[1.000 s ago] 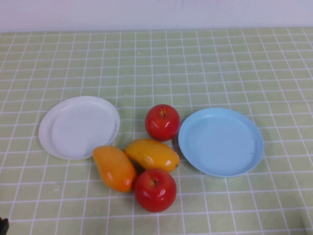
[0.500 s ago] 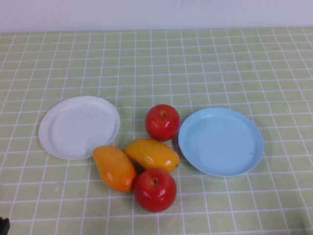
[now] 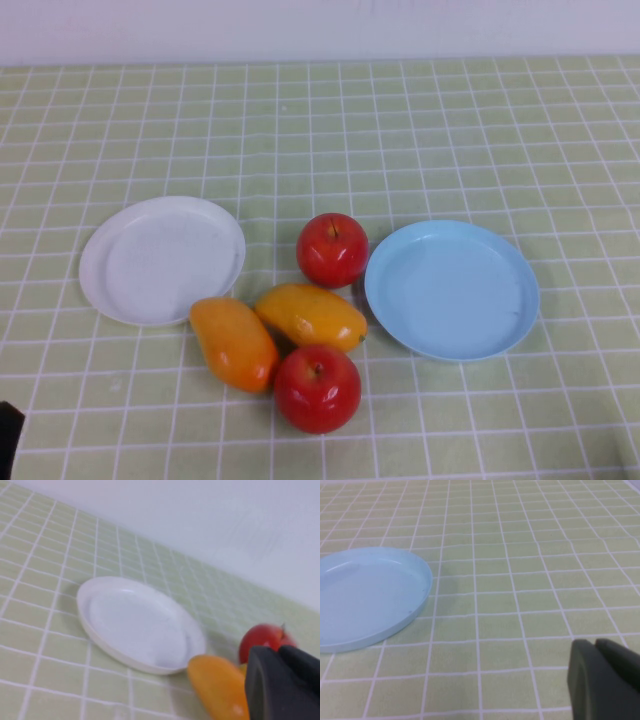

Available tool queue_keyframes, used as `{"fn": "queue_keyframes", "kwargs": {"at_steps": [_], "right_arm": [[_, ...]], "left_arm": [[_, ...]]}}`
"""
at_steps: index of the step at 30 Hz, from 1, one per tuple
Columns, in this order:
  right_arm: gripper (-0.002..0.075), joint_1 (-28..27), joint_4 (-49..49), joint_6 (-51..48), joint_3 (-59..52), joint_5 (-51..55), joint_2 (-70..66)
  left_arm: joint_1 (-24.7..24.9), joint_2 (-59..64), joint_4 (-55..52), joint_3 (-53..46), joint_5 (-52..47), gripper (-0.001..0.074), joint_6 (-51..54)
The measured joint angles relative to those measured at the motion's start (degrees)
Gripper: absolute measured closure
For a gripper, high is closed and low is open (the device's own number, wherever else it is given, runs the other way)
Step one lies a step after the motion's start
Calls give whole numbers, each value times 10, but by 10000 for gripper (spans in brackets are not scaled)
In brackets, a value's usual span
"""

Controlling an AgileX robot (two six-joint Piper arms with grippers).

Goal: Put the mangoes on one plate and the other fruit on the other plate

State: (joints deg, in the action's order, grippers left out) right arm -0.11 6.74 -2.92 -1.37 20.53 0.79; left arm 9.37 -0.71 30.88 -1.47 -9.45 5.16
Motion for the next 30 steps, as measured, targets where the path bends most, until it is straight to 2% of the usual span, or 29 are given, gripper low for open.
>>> {"fn": "queue_keyframes", "kwargs": {"at_steps": [9, 14, 21, 30], "right_arm": [[741, 0, 0, 0, 0, 0, 0], [742, 0, 0, 0, 0, 0, 0], [741, 0, 0, 0, 0, 0, 0], [741, 0, 0, 0, 0, 0, 0]], "left_arm": [[0, 0, 64, 0, 48, 732, -12], [0, 0, 115, 0, 27, 733, -34], [0, 95, 113, 78, -119, 734, -24], [0, 318, 45, 277, -308, 734, 115]]}}
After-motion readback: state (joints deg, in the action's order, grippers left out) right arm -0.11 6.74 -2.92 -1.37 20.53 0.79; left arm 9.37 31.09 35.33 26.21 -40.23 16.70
